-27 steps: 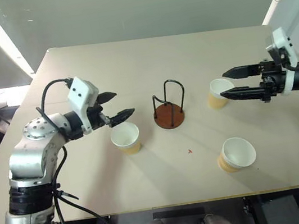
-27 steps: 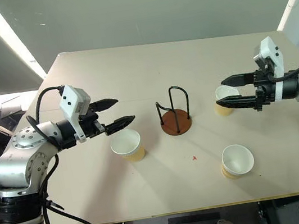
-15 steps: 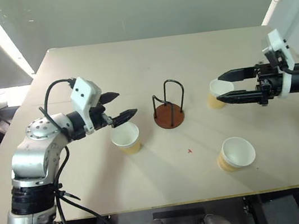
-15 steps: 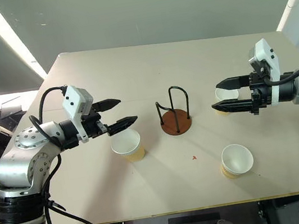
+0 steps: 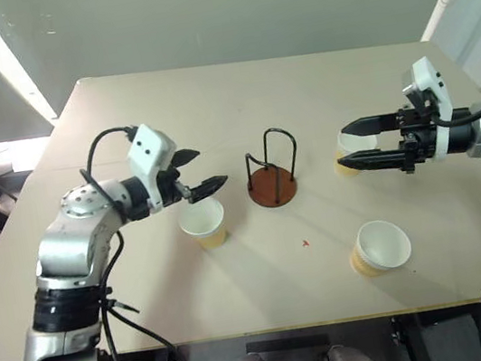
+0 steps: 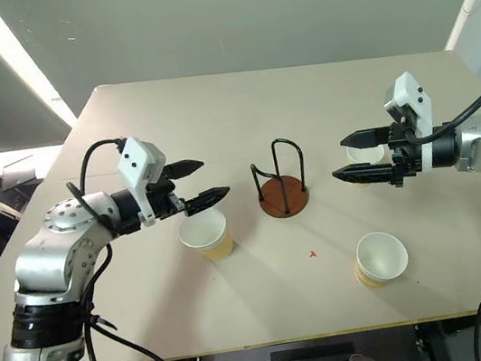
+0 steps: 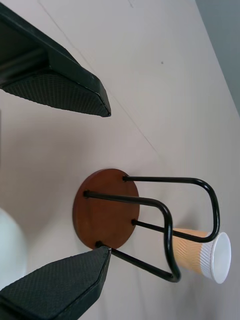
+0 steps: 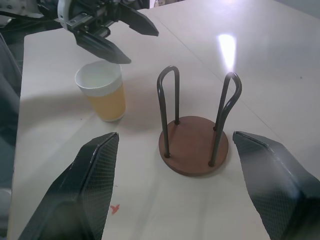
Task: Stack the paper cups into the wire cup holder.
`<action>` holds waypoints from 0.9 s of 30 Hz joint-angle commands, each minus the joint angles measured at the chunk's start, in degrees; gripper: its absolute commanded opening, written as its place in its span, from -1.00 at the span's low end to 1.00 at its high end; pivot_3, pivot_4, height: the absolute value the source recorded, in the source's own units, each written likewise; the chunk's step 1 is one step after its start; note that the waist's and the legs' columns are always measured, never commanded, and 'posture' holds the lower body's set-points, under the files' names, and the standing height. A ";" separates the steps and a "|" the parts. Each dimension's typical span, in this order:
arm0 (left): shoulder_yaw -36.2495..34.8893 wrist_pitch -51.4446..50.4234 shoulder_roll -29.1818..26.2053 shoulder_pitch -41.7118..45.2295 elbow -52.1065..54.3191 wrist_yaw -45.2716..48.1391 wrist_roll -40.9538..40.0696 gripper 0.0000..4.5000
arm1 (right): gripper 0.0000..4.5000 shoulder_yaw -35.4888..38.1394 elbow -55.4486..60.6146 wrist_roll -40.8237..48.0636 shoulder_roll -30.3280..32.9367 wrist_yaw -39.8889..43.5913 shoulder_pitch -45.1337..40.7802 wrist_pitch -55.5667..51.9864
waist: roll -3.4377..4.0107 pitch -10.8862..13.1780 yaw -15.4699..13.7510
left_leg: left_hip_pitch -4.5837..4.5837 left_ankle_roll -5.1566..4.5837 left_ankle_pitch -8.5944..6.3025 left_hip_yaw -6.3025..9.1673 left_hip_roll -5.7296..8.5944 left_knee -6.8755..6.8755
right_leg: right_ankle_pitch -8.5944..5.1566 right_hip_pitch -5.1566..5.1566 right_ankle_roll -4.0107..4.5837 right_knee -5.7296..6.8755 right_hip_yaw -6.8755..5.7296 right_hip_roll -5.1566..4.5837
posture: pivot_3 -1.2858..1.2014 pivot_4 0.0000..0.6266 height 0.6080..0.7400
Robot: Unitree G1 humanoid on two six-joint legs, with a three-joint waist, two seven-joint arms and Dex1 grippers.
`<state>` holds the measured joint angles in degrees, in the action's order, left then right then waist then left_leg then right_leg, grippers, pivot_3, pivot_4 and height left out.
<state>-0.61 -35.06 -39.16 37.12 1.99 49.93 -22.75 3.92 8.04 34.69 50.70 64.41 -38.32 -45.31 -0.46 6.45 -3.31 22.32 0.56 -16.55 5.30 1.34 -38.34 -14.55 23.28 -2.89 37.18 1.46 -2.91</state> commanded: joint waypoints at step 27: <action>8.18 11.66 8.80 13.73 -21.43 9.27 8.27 0.97 | 0.68 3.72 8.32 7.27 3.54 0.33 0.27 -2.56 | 0.00 0.00 -0.02 | 0.19 -0.05 0.02 0.00 0.01 0.02 | 0.10 0.01 -0.17 -0.04 0.00 0.01 | 0.03 -0.52 1.00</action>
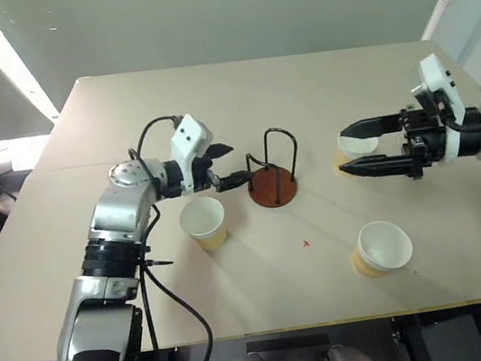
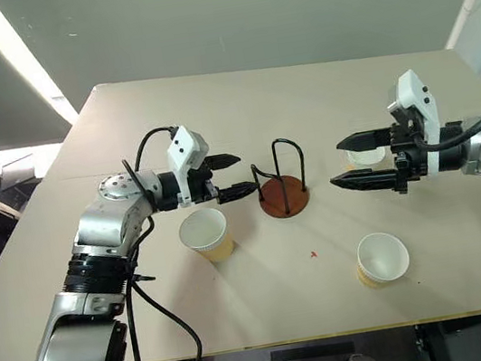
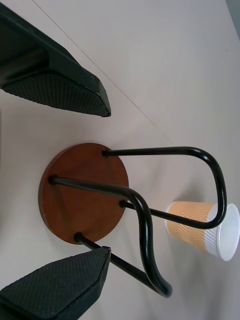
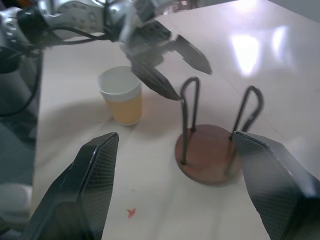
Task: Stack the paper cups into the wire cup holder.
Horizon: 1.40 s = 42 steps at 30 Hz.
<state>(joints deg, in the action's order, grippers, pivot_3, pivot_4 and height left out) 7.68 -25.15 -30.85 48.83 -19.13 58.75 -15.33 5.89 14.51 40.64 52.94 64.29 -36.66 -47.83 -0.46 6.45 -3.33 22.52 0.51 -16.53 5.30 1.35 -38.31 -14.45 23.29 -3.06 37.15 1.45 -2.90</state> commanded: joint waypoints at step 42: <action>7.08 0.78 1.29 3.27 10.13 20.18 1.57 -0.99 | 0.68 8.16 4.51 4.65 11.04 2.51 4.91 -1.52 | 0.00 0.00 -0.65 | 0.59 -0.13 0.00 0.01 0.04 -0.69 | 0.21 0.20 -0.35 -0.03 0.03 0.00 | 0.03 -0.52 1.00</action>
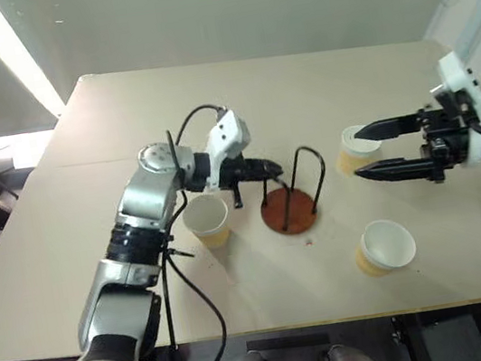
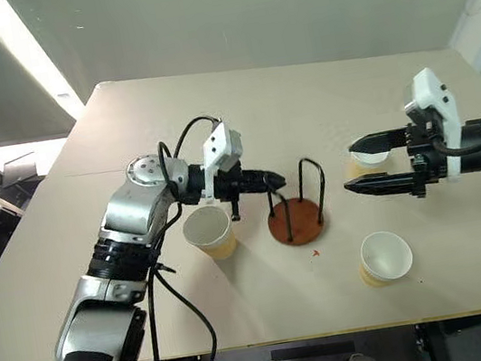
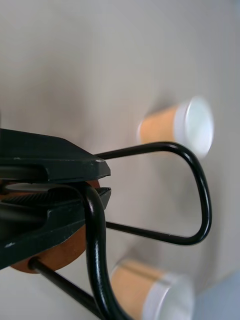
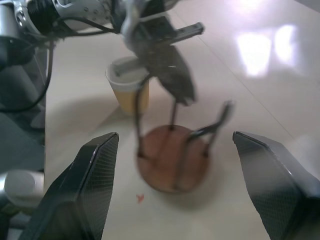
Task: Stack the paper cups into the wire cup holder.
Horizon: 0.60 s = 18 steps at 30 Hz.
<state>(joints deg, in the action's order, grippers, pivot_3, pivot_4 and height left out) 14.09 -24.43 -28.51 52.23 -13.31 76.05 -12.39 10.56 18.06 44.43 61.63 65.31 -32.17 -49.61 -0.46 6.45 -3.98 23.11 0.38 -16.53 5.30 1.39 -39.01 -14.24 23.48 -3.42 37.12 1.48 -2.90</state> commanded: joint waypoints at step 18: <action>5.62 9.55 6.64 0.09 -4.13 -0.53 4.80 -0.99 | 0.68 9.05 -0.01 -0.06 7.26 1.20 4.41 1.92 | 0.01 0.00 -0.04 | -0.17 -0.20 0.11 -0.06 0.03 -0.17 | 0.19 -0.13 -0.08 0.04 0.03 -0.08 | 0.03 -0.52 1.00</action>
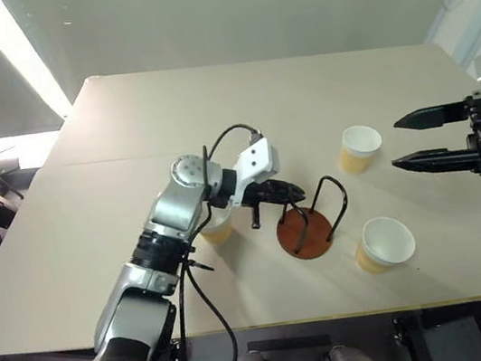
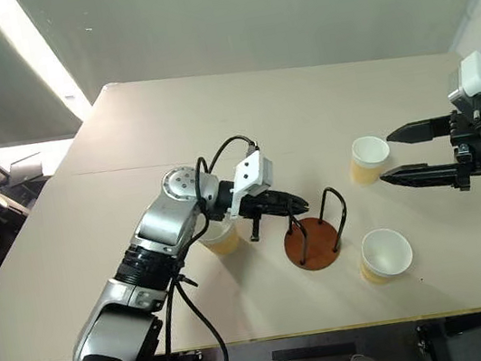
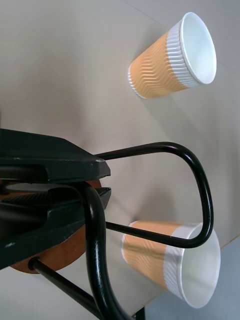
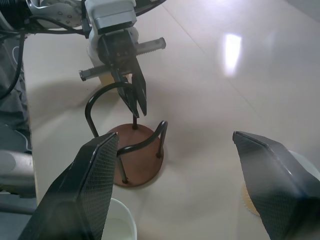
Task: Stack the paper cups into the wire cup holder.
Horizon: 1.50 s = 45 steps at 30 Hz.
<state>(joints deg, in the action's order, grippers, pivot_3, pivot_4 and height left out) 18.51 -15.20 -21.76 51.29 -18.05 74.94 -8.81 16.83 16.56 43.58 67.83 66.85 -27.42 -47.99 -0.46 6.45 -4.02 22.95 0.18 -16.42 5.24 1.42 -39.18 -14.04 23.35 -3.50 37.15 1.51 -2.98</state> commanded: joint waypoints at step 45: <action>-18.22 -16.49 -28.92 -4.36 22.66 1.18 -13.22 1.00 | 0.98 -33.40 -34.01 -40.54 -11.60 8.54 -26.37 34.09 | 0.03 0.00 0.90 | 0.17 -0.10 0.02 0.04 -0.05 0.23 | 0.05 0.24 0.02 -0.11 0.00 0.05 | 0.03 -0.52 1.00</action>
<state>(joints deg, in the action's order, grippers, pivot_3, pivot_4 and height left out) 2.88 -31.32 -49.69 46.61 2.20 76.92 -20.82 -16.42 -15.92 5.00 56.33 74.03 -51.79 -16.37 -0.43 6.45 -3.12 23.14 0.08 -16.40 5.29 1.38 -38.96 -13.99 23.59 -3.47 37.04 1.51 -2.95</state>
